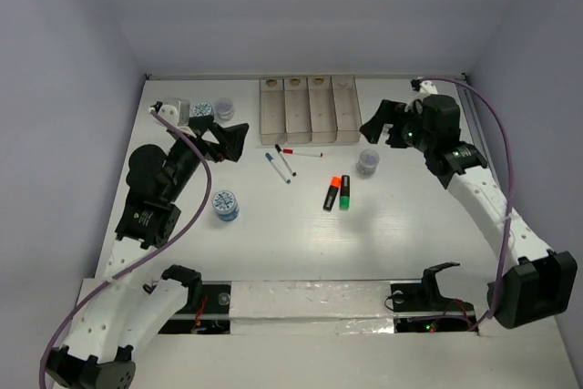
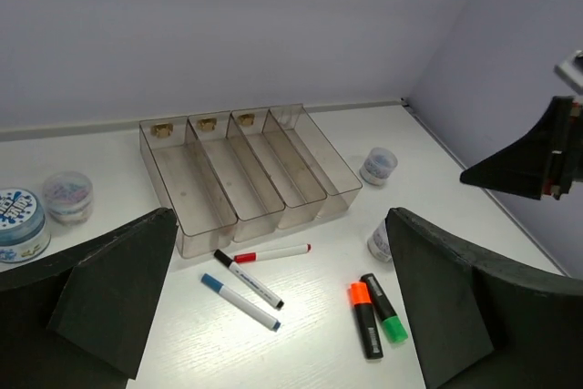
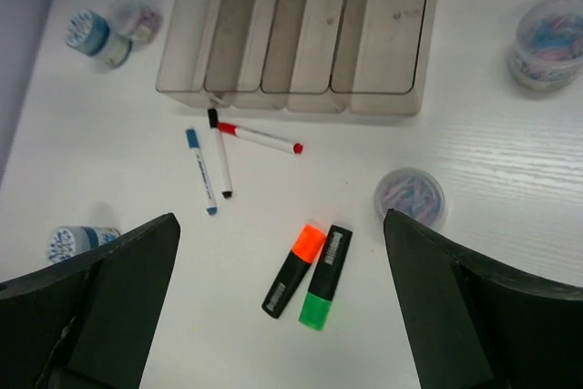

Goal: Sort the stationery into containers
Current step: Pick up the stationery from the center of the board.

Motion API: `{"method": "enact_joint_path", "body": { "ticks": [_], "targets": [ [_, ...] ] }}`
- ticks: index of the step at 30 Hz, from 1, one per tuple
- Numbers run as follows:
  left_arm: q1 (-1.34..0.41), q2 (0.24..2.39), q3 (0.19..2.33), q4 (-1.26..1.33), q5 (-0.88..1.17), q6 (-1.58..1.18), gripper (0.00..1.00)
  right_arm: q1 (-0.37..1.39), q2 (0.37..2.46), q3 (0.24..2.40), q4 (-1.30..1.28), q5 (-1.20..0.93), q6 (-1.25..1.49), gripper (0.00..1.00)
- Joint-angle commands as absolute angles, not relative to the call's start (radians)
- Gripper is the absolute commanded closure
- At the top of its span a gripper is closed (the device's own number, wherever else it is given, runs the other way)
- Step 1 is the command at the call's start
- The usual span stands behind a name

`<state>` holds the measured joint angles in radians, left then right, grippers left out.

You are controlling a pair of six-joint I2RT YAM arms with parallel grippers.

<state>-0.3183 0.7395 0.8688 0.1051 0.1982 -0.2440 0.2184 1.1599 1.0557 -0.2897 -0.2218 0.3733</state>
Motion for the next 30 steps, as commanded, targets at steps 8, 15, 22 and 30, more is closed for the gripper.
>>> {"method": "enact_joint_path", "body": {
  "ticks": [8,15,22,30],
  "targets": [
    [-0.322,0.666,0.833,0.155,0.176,-0.215,0.01,0.284,1.31,1.072,-0.469,0.176,0.302,0.0],
    [-0.331,0.672,0.833,0.155,0.178,-0.212,0.01,0.33,1.408,1.06,-0.425,0.132,0.31,0.0],
    [-0.331,0.676,0.83,0.156,0.179,-0.213,0.01,0.342,1.532,1.091,-0.387,0.135,0.298,0.0],
    [-0.331,0.68,0.828,0.16,0.181,-0.213,0.01,0.342,1.664,1.175,-0.388,0.193,0.276,0.02]
  ]
}}
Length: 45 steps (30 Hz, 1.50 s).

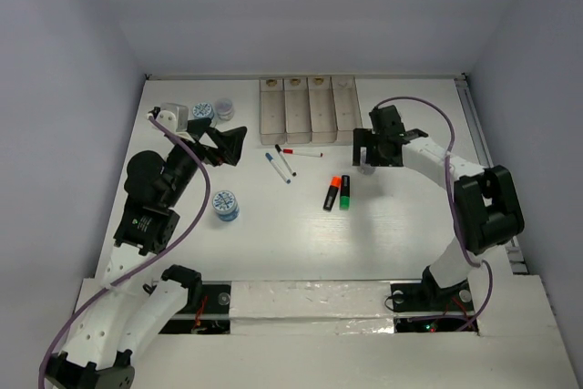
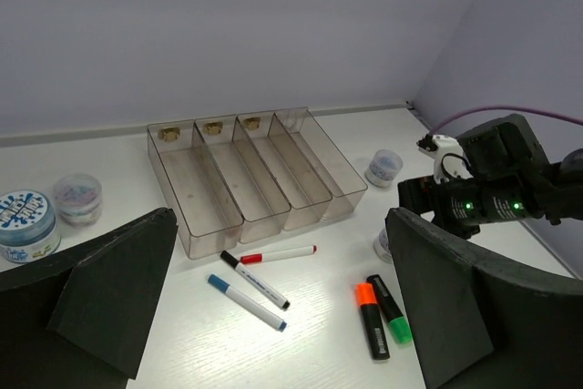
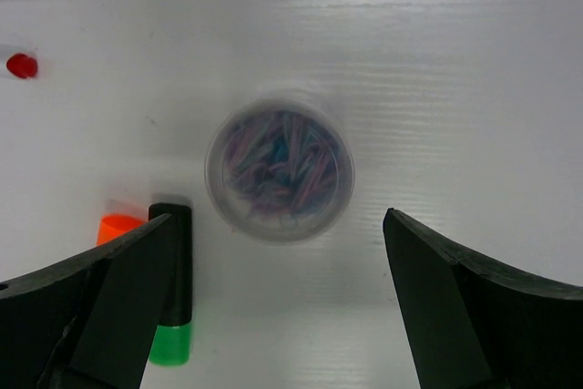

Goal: Sort the stationery into containers
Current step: Pick up the stationery from the center of the board, then place the stationery in the storage box.

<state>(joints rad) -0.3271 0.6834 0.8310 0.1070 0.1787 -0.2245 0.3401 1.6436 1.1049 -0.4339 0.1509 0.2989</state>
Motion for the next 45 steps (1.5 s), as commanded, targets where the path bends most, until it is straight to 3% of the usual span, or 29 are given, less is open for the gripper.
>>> {"method": "enact_joint_path", "body": {
  "ticks": [1,9,12,13,15,16,18,26,40,45],
  "targets": [
    [-0.331,0.681,0.828,0.16,0.181,-0.213,0.01,0.342,1.672,1.178,-0.382,0.193,0.276,0.03],
    [-0.331,0.69,0.83,0.16,0.192,-0.212,0.01,0.342,1.746,1.216,-0.353,0.195,0.279,0.16],
    [-0.331,0.693,0.83,0.16,0.19,-0.21,0.01,0.342,1.758,1.224,-0.344,0.204,0.281,0.29],
    [-0.331,0.695,0.83,0.16,0.192,-0.212,0.01,0.342,1.759,1.226,-0.342,0.21,0.281,0.42],
    [-0.331,0.699,0.83,0.158,0.195,-0.212,0.01,0.342,1.755,1.238,-0.348,0.235,0.282,0.49],
    [-0.331,0.701,0.83,0.16,0.198,-0.212,0.01,0.342,1.747,1.246,-0.35,0.242,0.276,0.59],
    [-0.331,0.709,0.83,0.161,0.202,-0.213,0.01,0.351,1.732,1.287,-0.365,0.258,0.267,0.66],
    [-0.331,0.727,0.831,0.161,0.207,-0.215,0.01,0.36,1.735,1.591,-0.35,0.216,0.197,0.68],
    [-0.331,0.764,0.833,0.15,0.187,-0.204,0.01,0.36,2.267,2.247,-0.314,0.248,0.071,0.68],
    [-0.331,0.775,0.834,0.149,0.178,-0.196,0.01,0.35,2.358,2.31,-0.304,0.245,0.057,0.69]
  ]
}}
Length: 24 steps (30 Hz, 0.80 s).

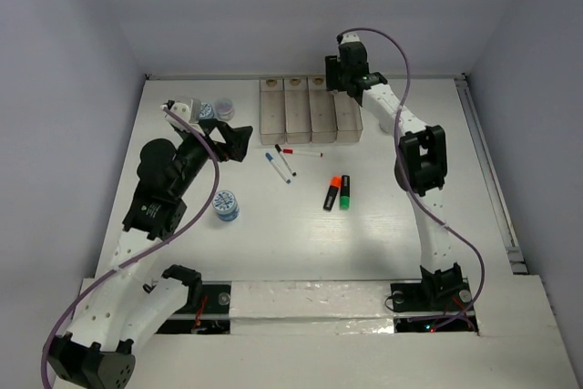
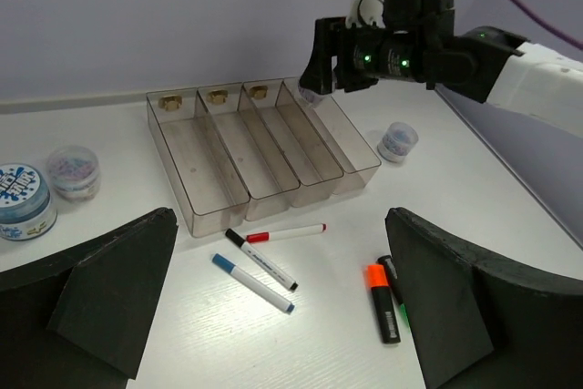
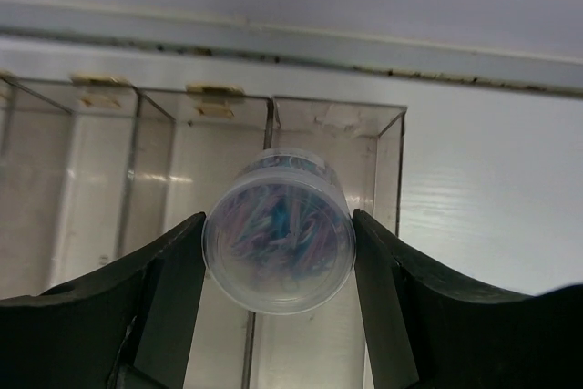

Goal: Sort the stationery into containers
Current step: Place the stationery in the storage box.

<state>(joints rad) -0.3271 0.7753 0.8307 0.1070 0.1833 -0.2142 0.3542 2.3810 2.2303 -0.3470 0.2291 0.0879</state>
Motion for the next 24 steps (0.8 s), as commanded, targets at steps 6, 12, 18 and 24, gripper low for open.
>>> {"method": "enact_joint_path", "body": {
  "ticks": [6,12,18,24],
  "targets": [
    [-0.331,0.801,0.836,0.144,0.176,-0.192,0.01,0.331,2.39,2.296,-0.265,0.232,0.077,0.69],
    [-0.331,0.819,0.838,0.144,0.175,-0.189,0.01,0.322,2.416,2.27,-0.216,0.239,0.083,0.69],
    [-0.331,0.833,0.839,0.141,0.179,-0.186,0.01,0.301,2.47,2.315,-0.209,0.235,0.101,0.68],
    [-0.331,0.836,0.841,0.14,0.166,-0.19,0.01,0.301,2.49,2.33,-0.21,0.216,0.112,0.4]
  ]
}}
